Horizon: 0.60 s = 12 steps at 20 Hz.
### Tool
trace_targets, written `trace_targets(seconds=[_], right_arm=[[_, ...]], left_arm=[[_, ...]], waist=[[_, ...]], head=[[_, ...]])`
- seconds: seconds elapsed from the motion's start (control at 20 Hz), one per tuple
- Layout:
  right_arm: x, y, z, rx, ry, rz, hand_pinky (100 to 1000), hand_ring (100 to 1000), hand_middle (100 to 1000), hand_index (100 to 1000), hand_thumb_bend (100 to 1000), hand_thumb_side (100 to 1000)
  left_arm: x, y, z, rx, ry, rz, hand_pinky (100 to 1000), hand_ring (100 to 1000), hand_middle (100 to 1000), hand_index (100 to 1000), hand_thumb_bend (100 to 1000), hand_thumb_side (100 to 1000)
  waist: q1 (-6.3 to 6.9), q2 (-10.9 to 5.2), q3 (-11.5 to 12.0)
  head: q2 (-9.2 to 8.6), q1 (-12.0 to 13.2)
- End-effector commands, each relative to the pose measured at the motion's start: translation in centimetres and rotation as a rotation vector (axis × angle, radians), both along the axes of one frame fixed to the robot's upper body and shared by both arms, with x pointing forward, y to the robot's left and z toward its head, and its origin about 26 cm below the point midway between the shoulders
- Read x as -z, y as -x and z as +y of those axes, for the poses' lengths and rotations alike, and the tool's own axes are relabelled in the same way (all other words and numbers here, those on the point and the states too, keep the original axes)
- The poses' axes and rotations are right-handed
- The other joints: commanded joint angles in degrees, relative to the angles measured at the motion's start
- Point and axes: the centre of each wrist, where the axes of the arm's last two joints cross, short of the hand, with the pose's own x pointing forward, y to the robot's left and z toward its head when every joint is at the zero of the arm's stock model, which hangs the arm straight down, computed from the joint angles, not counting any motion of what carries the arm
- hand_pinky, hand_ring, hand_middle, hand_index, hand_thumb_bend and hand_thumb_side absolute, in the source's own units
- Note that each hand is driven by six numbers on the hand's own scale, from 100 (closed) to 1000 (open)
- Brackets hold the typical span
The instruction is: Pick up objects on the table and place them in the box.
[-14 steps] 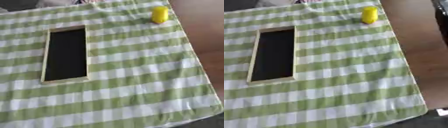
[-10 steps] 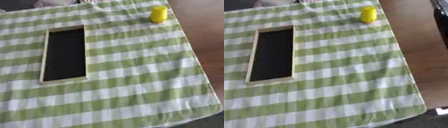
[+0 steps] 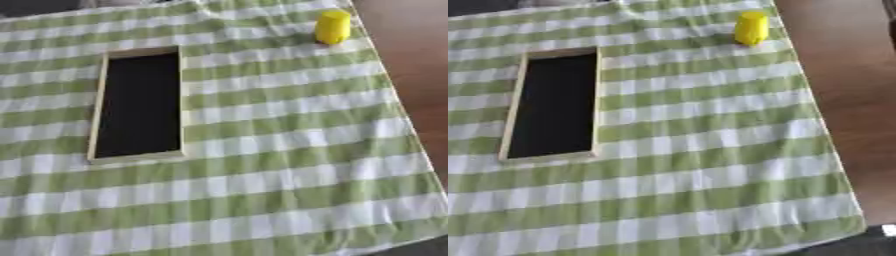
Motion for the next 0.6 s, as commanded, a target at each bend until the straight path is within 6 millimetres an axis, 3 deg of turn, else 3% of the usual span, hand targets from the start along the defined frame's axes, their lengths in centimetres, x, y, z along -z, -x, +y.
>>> trace_targets(seconds=[0.05, 0.35, 0.6], right_arm=[[-1.8, 0.7, -0.7, 0.033, 0.059, -0.026, 943, 918, 888, 923, 100, 873], [-1.6, 1.0, -1.3, 0.063, 0.108, -0.007, 942, 919, 887, 922, 100, 872], [-1.5, 1.2, -1.7, 0.084, 0.161, 0.015, 943, 925, 892, 925, 100, 872]], left_arm=[[-0.5, 1.3, -1.0, 0.002, -0.021, -0.041, 875, 858, 816, 967, 538, 739], [0.7, 1.8, -1.4, -0.013, 0.004, -0.036, 874, 856, 813, 965, 538, 738], [1.2, 1.9, -1.4, -0.019, 0.002, -0.040, 874, 856, 813, 964, 537, 739]], waist=[[-0.36, -0.82, 0.22], [-0.81, -0.38, 0.74], [-1.36, -0.21, 0.97]], head=[[-0.99, 2.23], [-1.53, 5.18], [-1.67, 3.72]])
